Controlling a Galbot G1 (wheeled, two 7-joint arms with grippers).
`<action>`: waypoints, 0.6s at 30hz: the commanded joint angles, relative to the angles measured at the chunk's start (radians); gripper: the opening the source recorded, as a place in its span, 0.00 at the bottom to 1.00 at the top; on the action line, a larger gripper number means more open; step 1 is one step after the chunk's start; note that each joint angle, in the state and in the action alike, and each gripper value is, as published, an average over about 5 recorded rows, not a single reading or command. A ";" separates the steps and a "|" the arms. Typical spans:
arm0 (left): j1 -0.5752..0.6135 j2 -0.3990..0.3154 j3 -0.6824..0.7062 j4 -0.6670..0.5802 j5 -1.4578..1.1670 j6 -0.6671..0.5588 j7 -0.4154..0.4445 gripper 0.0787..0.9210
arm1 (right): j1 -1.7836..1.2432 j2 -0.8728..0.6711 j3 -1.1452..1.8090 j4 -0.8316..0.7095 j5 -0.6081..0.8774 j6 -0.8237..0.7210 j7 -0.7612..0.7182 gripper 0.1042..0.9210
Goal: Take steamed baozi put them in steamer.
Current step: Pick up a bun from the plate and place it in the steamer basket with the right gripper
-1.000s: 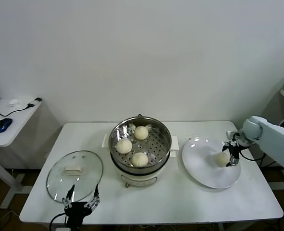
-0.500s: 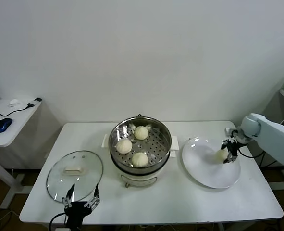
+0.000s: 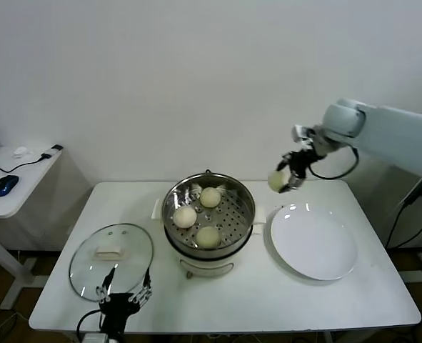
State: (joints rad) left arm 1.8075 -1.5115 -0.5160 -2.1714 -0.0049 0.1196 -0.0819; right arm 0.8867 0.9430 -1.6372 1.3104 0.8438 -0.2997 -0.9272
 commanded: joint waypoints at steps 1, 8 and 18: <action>-0.003 0.004 -0.006 0.001 -0.007 -0.002 -0.002 0.88 | 0.066 0.222 -0.126 0.156 0.233 -0.144 0.159 0.74; -0.013 0.004 -0.007 0.004 -0.016 0.000 -0.001 0.88 | -0.090 0.218 -0.104 0.081 0.125 -0.170 0.210 0.74; -0.017 0.013 -0.004 0.008 -0.024 0.000 -0.001 0.88 | -0.187 0.211 -0.076 0.039 0.066 -0.186 0.237 0.74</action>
State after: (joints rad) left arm 1.7940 -1.5019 -0.5200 -2.1669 -0.0241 0.1194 -0.0831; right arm 0.7926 1.1162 -1.7155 1.3633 0.9317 -0.4501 -0.7460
